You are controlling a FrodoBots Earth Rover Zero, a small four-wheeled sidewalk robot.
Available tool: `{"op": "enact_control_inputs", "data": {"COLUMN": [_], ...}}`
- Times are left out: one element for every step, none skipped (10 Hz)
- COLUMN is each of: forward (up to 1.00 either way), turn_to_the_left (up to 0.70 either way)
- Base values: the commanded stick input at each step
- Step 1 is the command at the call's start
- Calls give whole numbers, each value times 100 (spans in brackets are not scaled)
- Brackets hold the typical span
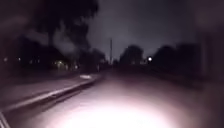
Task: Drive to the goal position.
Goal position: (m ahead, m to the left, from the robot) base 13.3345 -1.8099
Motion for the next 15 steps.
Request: {"op": "enact_control_inputs", "data": {"forward": [70,70,70,70,70,70,70,70,70,70,70,70,70,70,70], "turn_to_the_left": [0,0,0,0,0,0,0,0,0,0,0,0,0,0,0]}}
